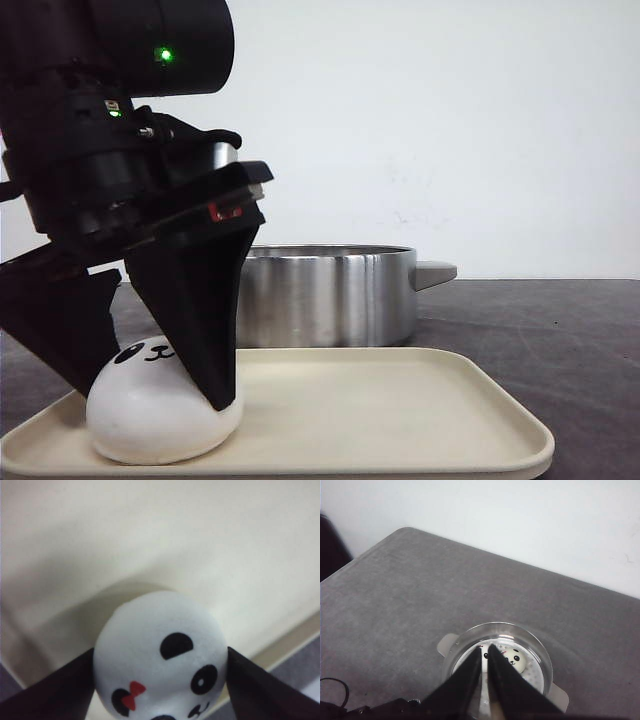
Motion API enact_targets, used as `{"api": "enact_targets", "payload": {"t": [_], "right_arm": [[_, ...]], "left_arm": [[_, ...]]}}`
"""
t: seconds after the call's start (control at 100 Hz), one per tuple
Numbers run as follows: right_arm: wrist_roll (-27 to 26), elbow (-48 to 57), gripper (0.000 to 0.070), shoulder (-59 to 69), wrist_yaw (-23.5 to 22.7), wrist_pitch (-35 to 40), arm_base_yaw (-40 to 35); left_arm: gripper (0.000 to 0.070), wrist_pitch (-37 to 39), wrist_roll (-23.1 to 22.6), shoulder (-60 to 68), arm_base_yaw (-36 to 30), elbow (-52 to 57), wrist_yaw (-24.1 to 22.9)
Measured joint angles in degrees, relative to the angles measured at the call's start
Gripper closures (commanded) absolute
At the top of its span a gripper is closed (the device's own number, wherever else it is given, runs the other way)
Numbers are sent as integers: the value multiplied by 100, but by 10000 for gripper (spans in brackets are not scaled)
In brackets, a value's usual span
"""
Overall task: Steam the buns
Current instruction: 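Grasp the last panda bun on the tray with the left gripper, lift, then lower the held bun into the pot and open the left gripper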
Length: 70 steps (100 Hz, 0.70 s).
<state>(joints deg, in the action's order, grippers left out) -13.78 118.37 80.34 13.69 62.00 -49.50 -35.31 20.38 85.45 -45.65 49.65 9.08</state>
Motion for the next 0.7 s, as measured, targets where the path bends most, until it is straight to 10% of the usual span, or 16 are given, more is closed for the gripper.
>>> {"api": "enact_targets", "payload": {"t": [0.07, 0.7], "right_arm": [[0, 0, 688, 0, 0, 2, 0], [0, 0, 688, 0, 0, 61, 0]], "left_arm": [[700, 44, -7, 0, 0, 0, -11], [690, 581, -452, -1147, 186, 1480, -697]]}}
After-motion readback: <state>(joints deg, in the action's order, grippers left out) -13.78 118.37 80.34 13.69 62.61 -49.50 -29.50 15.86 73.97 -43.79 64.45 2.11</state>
